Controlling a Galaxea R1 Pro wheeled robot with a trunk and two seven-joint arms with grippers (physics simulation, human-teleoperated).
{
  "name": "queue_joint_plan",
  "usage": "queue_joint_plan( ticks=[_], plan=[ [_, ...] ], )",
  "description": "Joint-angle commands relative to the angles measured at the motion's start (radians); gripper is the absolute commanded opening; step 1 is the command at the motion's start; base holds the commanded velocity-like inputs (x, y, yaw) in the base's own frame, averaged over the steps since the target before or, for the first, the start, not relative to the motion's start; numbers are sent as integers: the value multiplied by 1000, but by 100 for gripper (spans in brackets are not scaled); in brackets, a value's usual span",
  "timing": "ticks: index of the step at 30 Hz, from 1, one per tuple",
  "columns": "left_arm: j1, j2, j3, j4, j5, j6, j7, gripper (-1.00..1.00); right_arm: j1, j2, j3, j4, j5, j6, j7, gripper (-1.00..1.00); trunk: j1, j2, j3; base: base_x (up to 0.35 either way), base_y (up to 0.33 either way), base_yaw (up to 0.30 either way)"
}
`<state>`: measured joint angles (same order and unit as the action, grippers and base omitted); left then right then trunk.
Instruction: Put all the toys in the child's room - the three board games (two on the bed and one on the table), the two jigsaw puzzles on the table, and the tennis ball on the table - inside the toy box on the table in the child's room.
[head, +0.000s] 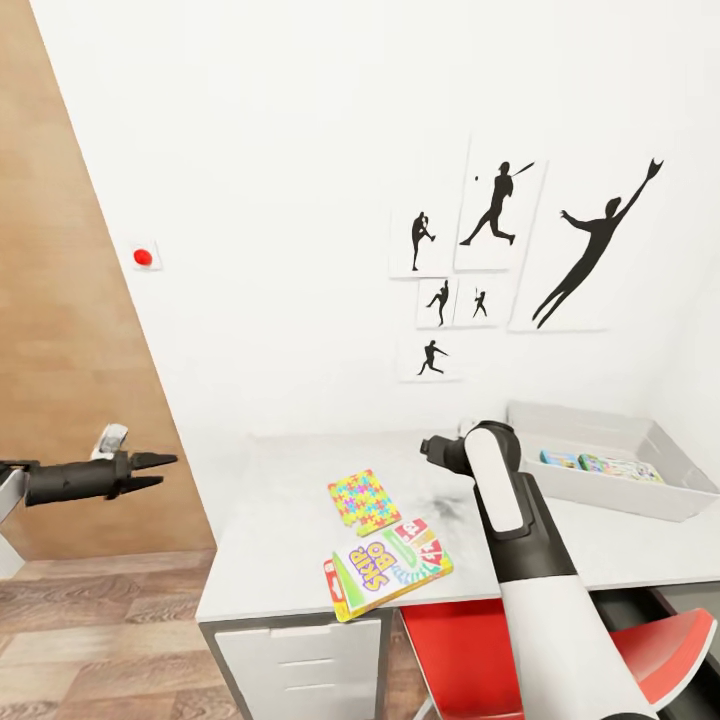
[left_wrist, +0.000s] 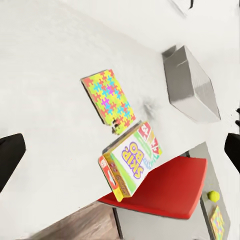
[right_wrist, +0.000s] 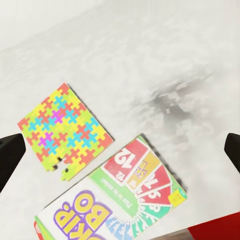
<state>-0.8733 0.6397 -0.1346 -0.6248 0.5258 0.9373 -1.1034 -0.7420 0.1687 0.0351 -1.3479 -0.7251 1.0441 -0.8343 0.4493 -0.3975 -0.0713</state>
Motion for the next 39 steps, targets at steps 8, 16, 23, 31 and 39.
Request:
queue_joint_plan(
  ticks=[8, 16, 23, 31, 39],
  plan=[
    [-2, 0, 11, 0, 9, 5, 296, 100, 0, 0, 1, 0, -12, 3, -9, 100, 1, -3, -2, 1, 0, 0],
    [-3, -3, 22, 0, 8, 3, 376, 100, -1, 0, -7, 2, -14, 3, -9, 100, 1, -3, -2, 0, 0, 0],
    [-3, -2, 20, 0, 8, -61, 380, 100, 0, 0, -7, 1, -13, 3, -9, 100, 1, -3, -2, 0, 0, 0],
    [-3, -2, 20, 0, 8, -79, 380, 100, -1, 2, -7, 17, -13, 3, -9, 100, 1, -3, -4, 0, 0, 0],
    [-2, 0, 20, 0, 9, -83, 376, 100, -18, 6, -1, 127, -2, -6, -11, 100, 1, -3, -15, 0, 0, 0]
  ],
)
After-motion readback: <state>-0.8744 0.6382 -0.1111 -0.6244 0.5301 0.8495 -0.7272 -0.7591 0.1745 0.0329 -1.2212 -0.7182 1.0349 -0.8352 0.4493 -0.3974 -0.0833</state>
